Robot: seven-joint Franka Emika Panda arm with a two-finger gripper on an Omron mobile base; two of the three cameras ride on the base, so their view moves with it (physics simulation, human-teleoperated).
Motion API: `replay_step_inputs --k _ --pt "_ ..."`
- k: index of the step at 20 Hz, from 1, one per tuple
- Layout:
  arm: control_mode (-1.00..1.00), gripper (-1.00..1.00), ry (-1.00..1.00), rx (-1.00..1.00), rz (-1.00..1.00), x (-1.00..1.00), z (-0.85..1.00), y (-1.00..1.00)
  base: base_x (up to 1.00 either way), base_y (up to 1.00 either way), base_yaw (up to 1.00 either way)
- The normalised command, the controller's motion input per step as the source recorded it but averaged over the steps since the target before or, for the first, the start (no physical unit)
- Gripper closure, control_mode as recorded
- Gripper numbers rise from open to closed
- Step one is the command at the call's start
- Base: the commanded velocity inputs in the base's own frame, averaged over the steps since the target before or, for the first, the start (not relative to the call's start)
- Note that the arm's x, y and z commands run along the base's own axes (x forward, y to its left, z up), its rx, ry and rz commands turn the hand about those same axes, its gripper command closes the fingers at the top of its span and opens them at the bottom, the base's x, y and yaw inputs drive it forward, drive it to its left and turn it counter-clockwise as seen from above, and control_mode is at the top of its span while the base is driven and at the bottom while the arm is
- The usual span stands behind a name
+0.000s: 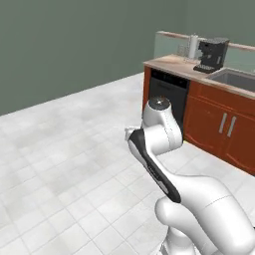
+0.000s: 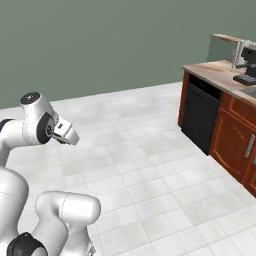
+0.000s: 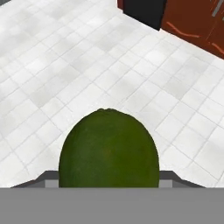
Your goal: Place the cold items (peach and lime) from the fridge in one tupperware on the dining counter. Place the warm items (kebab skewer and hot dog) in the stove area in another tupperware.
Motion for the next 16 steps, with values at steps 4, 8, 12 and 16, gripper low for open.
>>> replay_step_inputs --k 4,8,12,16 --pt "1.00 1.00 0.00 0.00 0.00 0.00 0.00 0.00 0.50 0.05 -0.53" --pt "1.00 1.00 0.00 0.00 0.00 0.00 0.00 0.00 0.87 0.44 -0.42" --pt "1.00 1.00 0.00 0.00 0.00 0.00 0.00 0.00 0.95 0.60 -0.37" --pt "1.00 1.00 0.00 0.00 0.00 0.00 0.00 0.00 0.98 0.75 -0.36"
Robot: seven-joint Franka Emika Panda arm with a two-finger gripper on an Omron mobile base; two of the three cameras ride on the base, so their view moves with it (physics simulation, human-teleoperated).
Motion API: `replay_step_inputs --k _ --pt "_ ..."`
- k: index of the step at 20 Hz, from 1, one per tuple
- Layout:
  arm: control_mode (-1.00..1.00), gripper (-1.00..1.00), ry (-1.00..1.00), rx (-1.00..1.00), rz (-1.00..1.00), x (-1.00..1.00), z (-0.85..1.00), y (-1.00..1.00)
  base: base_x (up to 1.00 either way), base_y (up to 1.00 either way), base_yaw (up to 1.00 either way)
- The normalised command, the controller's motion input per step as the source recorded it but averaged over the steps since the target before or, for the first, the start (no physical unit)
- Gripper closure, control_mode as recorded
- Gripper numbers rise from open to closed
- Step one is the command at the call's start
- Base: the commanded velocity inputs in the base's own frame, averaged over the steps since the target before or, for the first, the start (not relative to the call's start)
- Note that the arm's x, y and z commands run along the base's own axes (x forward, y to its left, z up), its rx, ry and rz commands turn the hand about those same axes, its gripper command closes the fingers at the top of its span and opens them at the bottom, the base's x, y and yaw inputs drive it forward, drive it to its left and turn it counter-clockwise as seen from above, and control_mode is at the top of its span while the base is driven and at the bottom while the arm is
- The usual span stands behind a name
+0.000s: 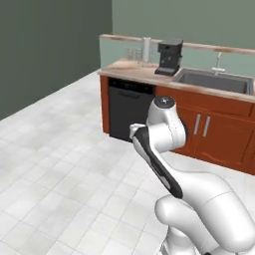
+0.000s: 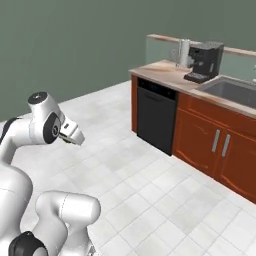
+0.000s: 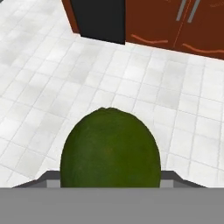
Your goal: Place the cold items (peach and lime) from the fridge in one tupperware on the dining counter. Place the warm items (kebab skewer and hot dog) in the stove area in another tupperware.
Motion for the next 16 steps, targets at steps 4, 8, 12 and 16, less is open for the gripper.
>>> replay_step_inputs --k 4,8,12,16 --pt "1.00 1.00 0.00 0.00 0.00 0.00 0.00 0.00 0.98 0.87 -0.39" --pt "1.00 1.00 0.00 0.00 0.00 0.00 0.00 0.00 1.00 0.94 -0.42" --pt "1.00 1.00 0.00 0.00 0.00 0.00 0.00 0.00 0.99 0.95 -0.44" --pt "1.00 1.00 0.00 0.00 0.00 0.00 0.00 0.00 0.80 0.87 -0.53"
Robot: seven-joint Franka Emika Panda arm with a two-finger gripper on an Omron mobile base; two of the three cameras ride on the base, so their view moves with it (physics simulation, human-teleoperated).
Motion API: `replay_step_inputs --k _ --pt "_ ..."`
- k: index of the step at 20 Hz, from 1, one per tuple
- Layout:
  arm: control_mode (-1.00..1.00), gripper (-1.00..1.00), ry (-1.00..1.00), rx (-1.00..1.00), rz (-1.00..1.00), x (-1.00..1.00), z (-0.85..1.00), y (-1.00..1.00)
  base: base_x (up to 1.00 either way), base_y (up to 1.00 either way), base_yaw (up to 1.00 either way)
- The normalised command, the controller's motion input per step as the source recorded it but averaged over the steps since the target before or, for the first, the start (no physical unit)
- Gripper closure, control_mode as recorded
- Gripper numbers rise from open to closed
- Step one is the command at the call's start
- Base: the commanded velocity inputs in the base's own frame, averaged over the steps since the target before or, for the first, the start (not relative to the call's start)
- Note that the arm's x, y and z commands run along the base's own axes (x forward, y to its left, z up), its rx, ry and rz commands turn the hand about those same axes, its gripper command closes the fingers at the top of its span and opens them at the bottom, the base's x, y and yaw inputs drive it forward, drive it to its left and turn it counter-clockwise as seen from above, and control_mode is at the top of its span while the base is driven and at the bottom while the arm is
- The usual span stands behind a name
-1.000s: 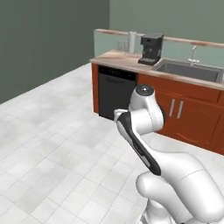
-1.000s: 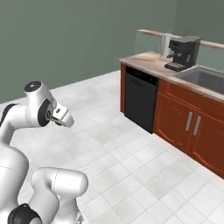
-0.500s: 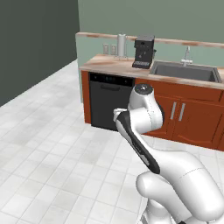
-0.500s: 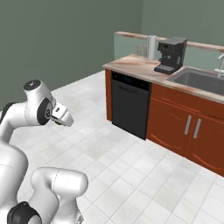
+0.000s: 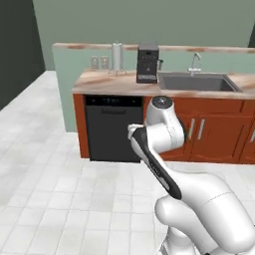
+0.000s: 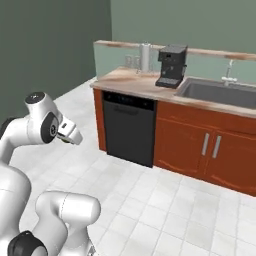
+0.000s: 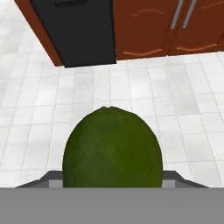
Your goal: Place the cold items (peach and lime) from the fridge in one tupperware on the dining counter. Place the warm items (kebab skewer and hot dog) in the stove area in another tupperware.
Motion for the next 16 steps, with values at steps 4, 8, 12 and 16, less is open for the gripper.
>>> replay_step_inputs --k 4,8,12,16 --pt "1.00 1.00 0.00 0.00 0.00 0.00 0.00 0.00 0.27 0.58 -0.73" --pt "1.00 1.00 0.00 0.00 0.00 0.00 0.00 0.00 0.01 0.26 -0.88" --pt "1.00 1.00 0.00 0.00 0.00 0.00 0.00 0.00 -0.22 0.34 -0.78" --pt "1.00 1.00 0.00 0.00 0.00 0.00 0.00 0.00 -0.62 0.94 -0.20"
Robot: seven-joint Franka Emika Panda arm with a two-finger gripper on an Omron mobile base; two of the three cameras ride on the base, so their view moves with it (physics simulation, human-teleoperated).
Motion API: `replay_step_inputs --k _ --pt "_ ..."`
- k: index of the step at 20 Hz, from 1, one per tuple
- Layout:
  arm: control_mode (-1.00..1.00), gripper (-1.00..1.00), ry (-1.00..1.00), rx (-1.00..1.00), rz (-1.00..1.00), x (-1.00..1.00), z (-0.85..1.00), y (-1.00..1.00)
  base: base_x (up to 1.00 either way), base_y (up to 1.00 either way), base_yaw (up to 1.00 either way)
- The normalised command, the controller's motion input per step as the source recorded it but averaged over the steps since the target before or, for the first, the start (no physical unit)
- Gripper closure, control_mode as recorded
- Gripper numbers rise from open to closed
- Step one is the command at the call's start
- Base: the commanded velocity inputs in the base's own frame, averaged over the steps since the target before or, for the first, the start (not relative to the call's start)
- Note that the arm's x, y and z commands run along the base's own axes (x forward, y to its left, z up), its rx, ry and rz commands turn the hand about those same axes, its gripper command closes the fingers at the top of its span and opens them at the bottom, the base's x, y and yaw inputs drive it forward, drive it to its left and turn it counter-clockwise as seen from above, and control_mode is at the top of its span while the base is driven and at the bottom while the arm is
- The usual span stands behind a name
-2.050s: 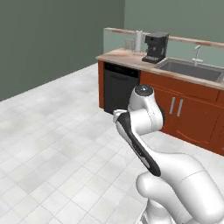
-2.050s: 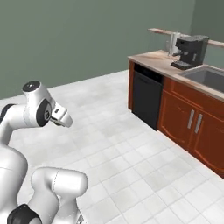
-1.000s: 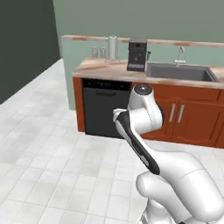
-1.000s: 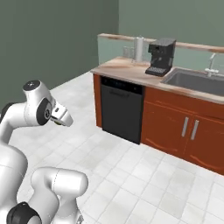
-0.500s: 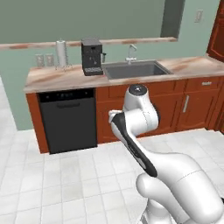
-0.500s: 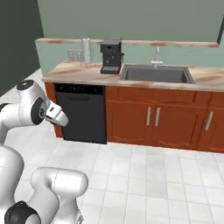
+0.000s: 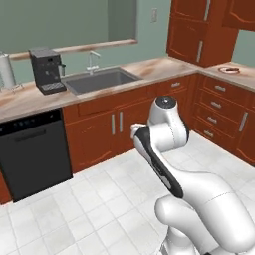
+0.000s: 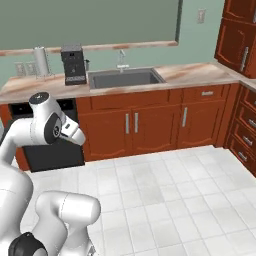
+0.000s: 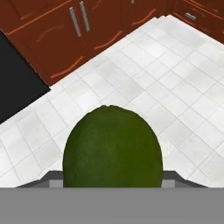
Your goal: Place the cold items (peach and lime) from the fridge in one tupperware on the dining counter. Place the warm items (kebab skewer and hot dog) in the stove area in another tupperware.
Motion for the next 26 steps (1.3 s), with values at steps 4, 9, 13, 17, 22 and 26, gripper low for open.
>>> replay_step_inputs --k 4,9,13,17,22,26 --pt "1.00 1.00 0.00 0.00 0.00 0.00 0.00 0.00 -0.60 1.00 -0.02" --pt "1.00 1.00 0.00 0.00 0.00 0.00 0.00 0.00 -0.39 1.00 0.00" --pt "1.00 1.00 0.00 0.00 0.00 0.00 0.00 0.00 -0.01 1.00 -0.01" --pt "1.00 1.00 0.00 0.00 0.00 0.00 0.00 0.00 0.09 1.00 -0.06" --pt "1.00 1.00 0.00 0.00 0.00 0.00 0.00 0.00 0.43 1.00 -0.12" --pt "1.00 1.00 0.00 0.00 0.00 0.00 0.00 0.00 0.59 1.00 -0.14"
